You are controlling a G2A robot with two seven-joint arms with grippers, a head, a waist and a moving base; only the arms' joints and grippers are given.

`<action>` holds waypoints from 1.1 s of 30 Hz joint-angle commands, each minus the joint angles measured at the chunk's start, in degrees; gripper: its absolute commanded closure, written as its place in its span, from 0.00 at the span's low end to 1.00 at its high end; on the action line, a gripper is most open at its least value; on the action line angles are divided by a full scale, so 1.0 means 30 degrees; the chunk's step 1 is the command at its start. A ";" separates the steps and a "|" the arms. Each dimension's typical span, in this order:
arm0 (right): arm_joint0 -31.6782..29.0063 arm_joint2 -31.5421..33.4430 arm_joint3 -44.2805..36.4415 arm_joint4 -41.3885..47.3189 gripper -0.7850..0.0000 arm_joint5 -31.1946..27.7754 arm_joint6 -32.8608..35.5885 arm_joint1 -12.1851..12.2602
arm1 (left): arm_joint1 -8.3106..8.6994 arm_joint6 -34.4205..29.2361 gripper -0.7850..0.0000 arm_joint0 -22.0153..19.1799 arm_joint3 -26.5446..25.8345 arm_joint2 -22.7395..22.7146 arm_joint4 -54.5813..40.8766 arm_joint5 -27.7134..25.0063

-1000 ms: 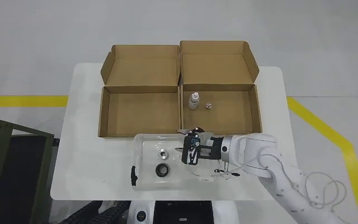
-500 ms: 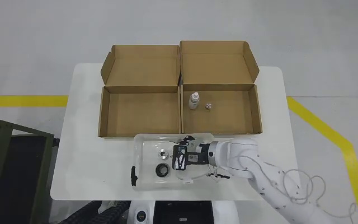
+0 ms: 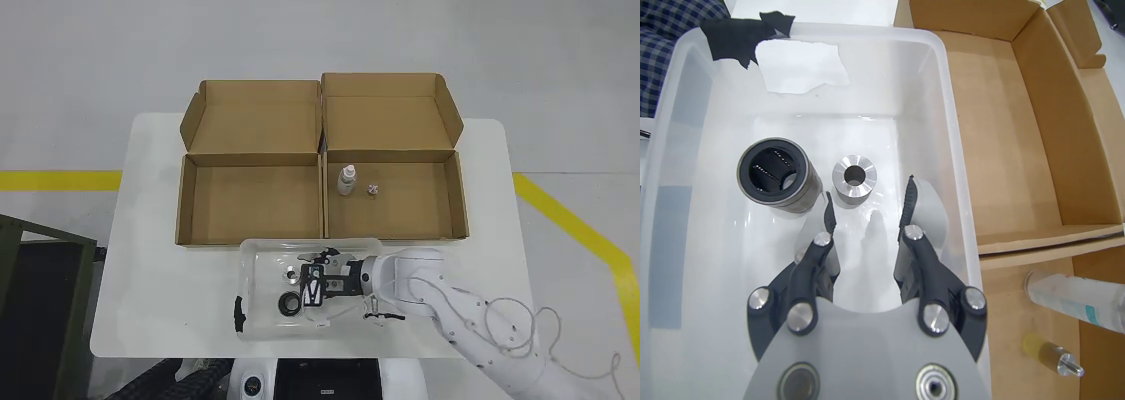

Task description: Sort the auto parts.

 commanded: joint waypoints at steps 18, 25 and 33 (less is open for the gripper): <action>0.1286 -0.1865 0.2179 -0.0234 0.58 0.0348 -0.0704 -0.1030 | 0.0000 0.0000 0.00 0.0000 0.0000 0.0000 0.0001 0.0000; 0.1641 -0.2270 0.2930 -0.0182 0.58 0.0447 -0.0808 -0.1375 | 0.0000 0.0000 0.00 0.0000 0.0000 0.0000 0.0001 0.0000; 0.1831 -0.2530 0.3530 -0.0240 0.67 0.0461 -0.0822 -0.1660 | 0.0000 0.0000 0.00 0.0000 0.0000 0.0000 0.0001 0.0000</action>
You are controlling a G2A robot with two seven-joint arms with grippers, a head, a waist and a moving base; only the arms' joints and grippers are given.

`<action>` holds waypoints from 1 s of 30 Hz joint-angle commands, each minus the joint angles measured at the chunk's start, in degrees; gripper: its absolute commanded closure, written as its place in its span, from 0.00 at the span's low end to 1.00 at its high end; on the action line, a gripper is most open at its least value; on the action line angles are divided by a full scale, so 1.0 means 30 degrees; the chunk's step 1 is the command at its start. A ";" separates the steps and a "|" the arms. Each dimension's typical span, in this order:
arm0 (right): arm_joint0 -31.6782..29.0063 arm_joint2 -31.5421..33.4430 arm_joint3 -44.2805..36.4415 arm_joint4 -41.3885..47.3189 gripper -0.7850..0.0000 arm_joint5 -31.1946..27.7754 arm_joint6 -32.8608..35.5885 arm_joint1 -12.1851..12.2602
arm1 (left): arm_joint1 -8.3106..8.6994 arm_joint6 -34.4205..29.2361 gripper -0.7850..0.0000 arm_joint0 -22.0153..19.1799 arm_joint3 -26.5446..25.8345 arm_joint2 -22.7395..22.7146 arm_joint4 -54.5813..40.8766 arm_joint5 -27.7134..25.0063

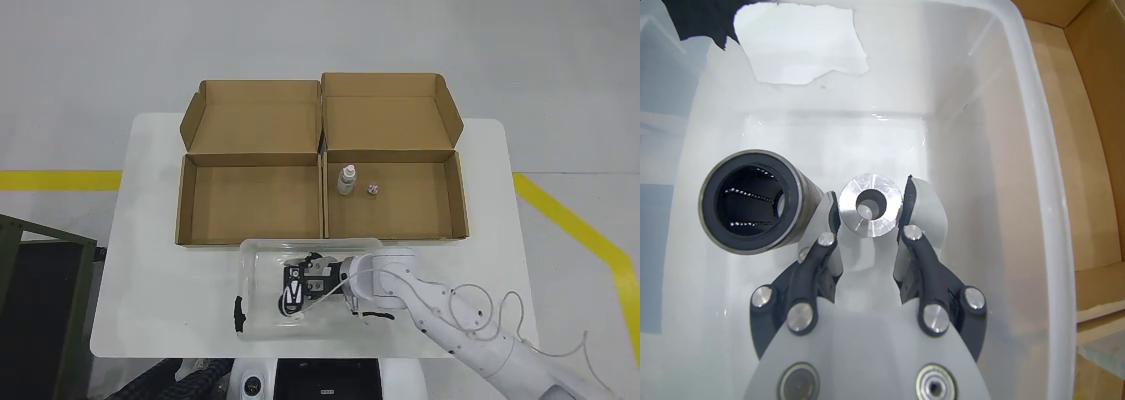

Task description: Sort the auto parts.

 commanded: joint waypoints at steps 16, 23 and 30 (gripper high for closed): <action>-0.1093 0.1856 -0.2498 0.0605 1.00 -0.0494 -0.0453 0.0352 | 0.0000 0.0000 0.00 0.0000 0.0000 0.0000 0.0001 0.0000; -0.3184 0.4562 -0.5043 0.1870 1.00 -0.0979 -0.2227 0.1090 | 0.0000 0.0000 0.00 0.0000 0.0000 0.0000 0.0001 0.0000; -0.5385 0.8093 -0.7100 0.2967 1.00 -0.0910 -0.4714 0.1757 | 0.0000 0.0000 0.00 0.0000 0.0000 0.0000 0.0001 0.0000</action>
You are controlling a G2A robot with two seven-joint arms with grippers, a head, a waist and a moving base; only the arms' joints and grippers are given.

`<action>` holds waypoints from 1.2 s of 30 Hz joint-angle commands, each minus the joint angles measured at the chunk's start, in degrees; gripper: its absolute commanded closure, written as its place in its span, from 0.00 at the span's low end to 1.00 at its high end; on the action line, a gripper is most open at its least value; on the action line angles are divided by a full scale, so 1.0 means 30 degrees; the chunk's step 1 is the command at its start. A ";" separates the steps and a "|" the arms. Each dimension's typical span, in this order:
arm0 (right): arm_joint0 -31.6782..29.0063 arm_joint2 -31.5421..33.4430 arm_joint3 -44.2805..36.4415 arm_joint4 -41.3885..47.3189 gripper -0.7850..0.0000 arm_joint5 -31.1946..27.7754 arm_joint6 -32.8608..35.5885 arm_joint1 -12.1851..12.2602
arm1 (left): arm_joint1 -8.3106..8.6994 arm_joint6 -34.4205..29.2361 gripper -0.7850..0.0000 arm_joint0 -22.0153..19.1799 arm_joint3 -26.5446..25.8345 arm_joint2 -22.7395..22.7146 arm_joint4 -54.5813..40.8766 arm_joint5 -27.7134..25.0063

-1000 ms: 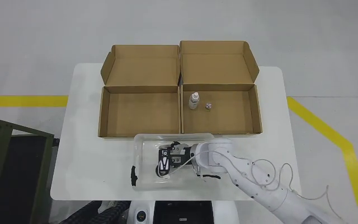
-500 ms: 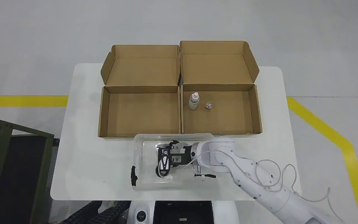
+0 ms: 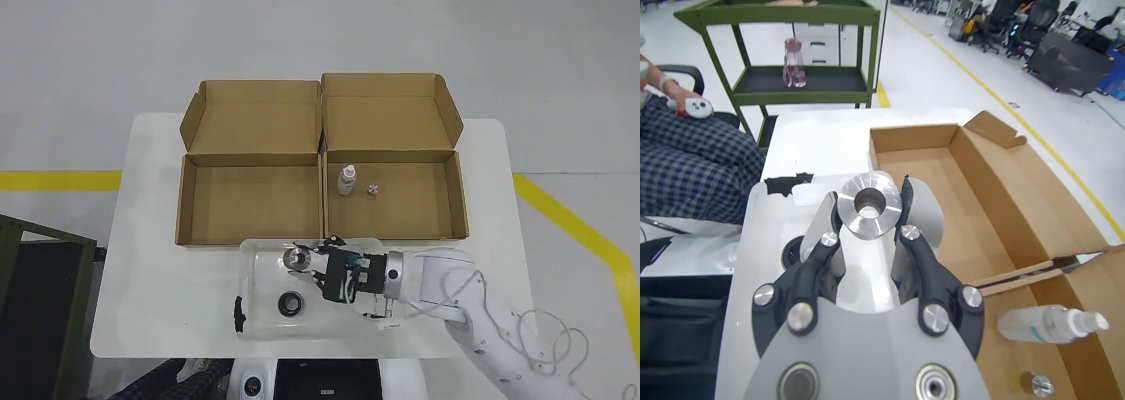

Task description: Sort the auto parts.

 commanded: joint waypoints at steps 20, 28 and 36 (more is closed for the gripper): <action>-0.2321 0.5750 0.0744 0.7090 1.00 -0.0483 -0.1535 0.0697 | 0.0000 0.0000 0.00 0.0000 0.0000 0.0000 0.0001 0.0000; -0.2072 0.5580 0.1323 0.8313 1.00 -0.0346 -0.0844 0.0680 | 0.0000 0.0000 0.00 0.0000 0.0000 0.0000 0.0001 0.0000; -0.1650 0.5236 0.1416 0.8215 1.00 0.0220 -0.0310 0.0619 | 0.0000 0.0000 0.00 0.0000 0.0000 0.0000 0.0001 0.0000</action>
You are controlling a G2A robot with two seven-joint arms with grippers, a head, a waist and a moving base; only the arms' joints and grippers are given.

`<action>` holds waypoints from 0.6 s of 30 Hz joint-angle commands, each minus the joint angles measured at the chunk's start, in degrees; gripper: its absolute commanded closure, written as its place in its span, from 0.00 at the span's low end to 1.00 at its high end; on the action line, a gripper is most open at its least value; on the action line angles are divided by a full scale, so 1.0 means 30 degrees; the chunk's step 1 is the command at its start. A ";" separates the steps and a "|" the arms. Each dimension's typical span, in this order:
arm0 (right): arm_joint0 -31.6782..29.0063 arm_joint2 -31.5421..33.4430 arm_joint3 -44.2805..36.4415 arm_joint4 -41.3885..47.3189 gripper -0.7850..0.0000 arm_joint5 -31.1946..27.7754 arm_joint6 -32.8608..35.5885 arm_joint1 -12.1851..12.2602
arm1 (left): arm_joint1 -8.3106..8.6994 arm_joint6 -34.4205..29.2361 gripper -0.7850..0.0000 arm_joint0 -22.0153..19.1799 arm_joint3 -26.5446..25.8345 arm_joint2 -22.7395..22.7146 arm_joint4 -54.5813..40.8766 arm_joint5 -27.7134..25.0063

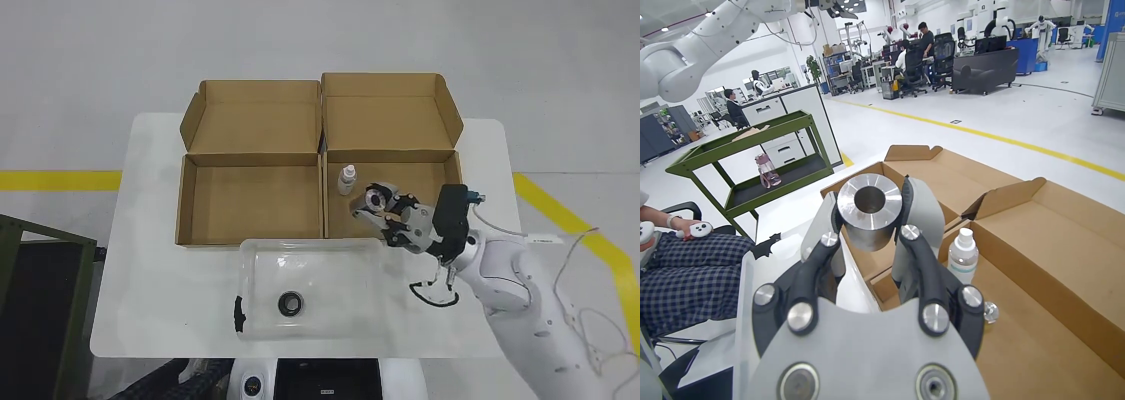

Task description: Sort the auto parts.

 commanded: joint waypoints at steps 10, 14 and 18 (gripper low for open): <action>0.1130 -0.1406 0.0235 -0.1562 1.00 0.0920 0.0473 -0.0237 | 0.0000 0.0000 0.00 0.0000 0.0000 0.0000 0.0001 0.0000; 0.1632 -0.1975 0.0365 -0.2291 1.00 0.1307 0.0616 -0.0346 | 0.0000 0.0000 0.00 0.0000 0.0000 0.0000 0.0001 0.0000; 0.2315 -0.2728 0.0719 -0.2986 1.00 0.1745 0.0845 -0.0500 | 0.0000 0.0000 0.00 0.0000 0.0000 0.0000 0.0001 0.0000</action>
